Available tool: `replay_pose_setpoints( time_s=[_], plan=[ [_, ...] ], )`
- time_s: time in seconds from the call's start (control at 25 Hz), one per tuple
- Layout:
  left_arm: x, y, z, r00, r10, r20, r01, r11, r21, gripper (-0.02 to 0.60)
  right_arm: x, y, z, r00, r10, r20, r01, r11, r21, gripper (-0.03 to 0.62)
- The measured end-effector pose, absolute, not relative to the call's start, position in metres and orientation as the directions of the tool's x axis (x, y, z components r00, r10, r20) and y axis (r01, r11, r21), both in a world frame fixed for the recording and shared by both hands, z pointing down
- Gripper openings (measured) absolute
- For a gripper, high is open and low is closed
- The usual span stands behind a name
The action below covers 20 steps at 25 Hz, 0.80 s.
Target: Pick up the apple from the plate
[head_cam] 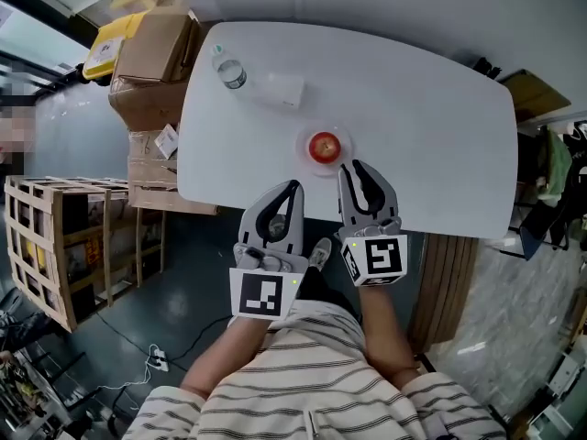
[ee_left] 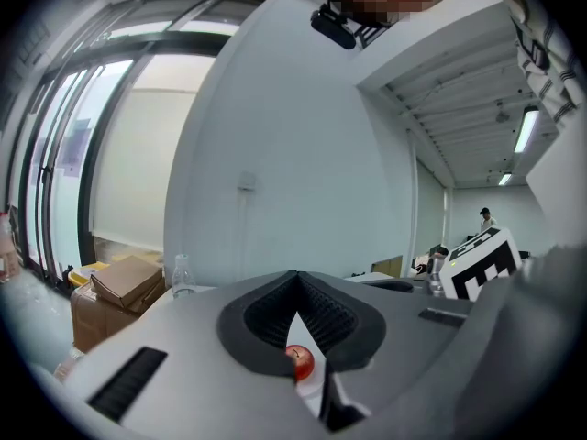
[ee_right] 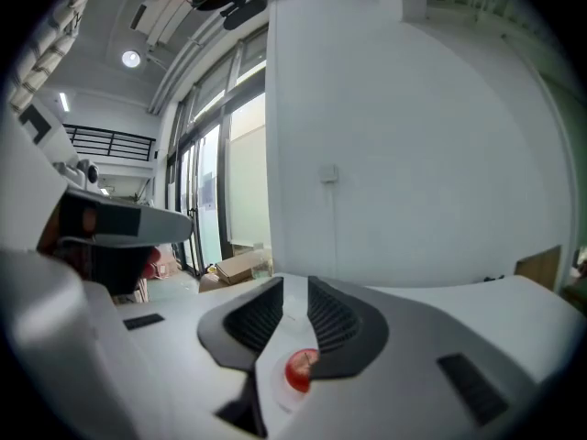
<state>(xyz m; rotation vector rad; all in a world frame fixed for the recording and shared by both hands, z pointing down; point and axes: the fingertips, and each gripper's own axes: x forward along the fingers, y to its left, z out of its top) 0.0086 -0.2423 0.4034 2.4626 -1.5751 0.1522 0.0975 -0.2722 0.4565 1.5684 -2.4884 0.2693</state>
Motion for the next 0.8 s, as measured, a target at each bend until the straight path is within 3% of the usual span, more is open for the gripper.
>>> replay_pose_setpoints(
  time_s=[0.32, 0.8],
  plan=[
    [0.004, -0.245, 0.422, 0.423, -0.874, 0.240, -0.906, -0.400, 0.140, 0.005, 0.098, -0.288, 0.504, -0.408, -0.859, 0.309, -0.912, 0.403, -0.082, 0.182],
    [0.004, -0.249, 0.441, 0.417, -0.866, 0.276, -0.908, -0.386, 0.162, 0.005, 0.090, -0.301, 0.566, -0.425, -0.808, 0.409, -0.900, 0.425, -0.094, 0.284]
  ],
)
